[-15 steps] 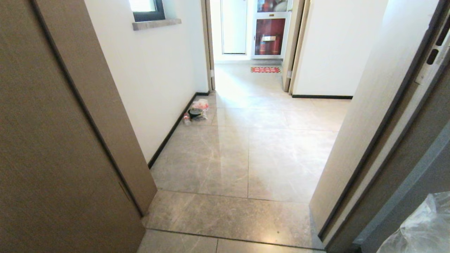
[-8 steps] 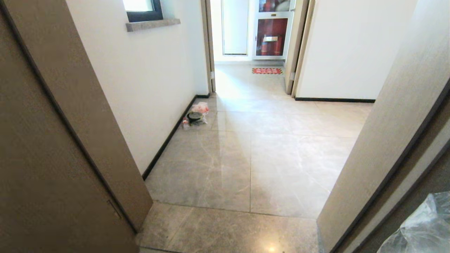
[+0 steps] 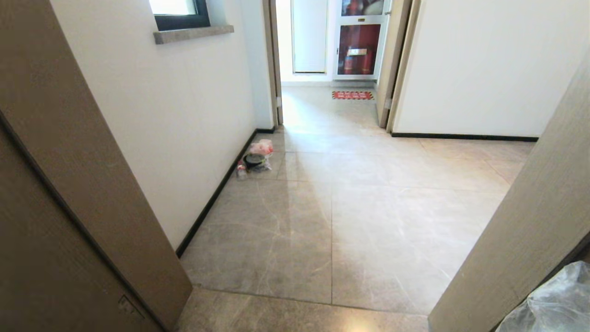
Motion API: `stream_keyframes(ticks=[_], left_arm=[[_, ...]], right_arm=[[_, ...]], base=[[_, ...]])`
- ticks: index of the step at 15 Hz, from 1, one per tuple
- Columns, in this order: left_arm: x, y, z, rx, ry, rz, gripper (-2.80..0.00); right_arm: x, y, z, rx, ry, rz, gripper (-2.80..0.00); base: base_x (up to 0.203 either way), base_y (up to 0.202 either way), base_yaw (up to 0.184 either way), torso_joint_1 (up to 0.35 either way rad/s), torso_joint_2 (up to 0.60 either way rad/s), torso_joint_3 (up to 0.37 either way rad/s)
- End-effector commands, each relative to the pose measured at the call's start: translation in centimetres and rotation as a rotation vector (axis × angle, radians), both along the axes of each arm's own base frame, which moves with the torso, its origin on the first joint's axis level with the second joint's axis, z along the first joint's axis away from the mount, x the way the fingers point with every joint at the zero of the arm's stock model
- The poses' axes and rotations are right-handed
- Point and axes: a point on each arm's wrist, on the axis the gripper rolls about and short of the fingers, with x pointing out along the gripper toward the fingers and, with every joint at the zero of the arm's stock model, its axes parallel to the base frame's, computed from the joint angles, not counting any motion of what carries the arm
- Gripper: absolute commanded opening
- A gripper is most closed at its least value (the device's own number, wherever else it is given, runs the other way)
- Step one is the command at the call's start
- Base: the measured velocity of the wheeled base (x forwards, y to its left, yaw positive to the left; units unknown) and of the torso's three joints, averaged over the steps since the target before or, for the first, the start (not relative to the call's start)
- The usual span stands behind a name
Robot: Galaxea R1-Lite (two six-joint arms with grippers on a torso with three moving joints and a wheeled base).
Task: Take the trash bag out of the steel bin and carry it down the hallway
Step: Put the trash bag at the door
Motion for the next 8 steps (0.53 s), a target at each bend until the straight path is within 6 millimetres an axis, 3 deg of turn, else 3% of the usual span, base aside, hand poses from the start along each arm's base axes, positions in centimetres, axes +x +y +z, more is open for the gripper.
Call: stream_keyframes(ticks=[1,8], left_arm=[[0.01,0.0,0.0,0.0,0.001,0.0,-2.8],[0.01,0.0,0.0,0.0,0.001,0.0,-2.8]], right_arm=[[0.01,0.0,0.0,0.0,0.002,0.001,-2.8],[0.01,0.0,0.0,-0.001,0.002,0.001,-2.8]], base=[[0.195,0.0,0.002,0.003,0.0,0.002],[0.193,0.0,0.001,0.003,0.0,0.002]])
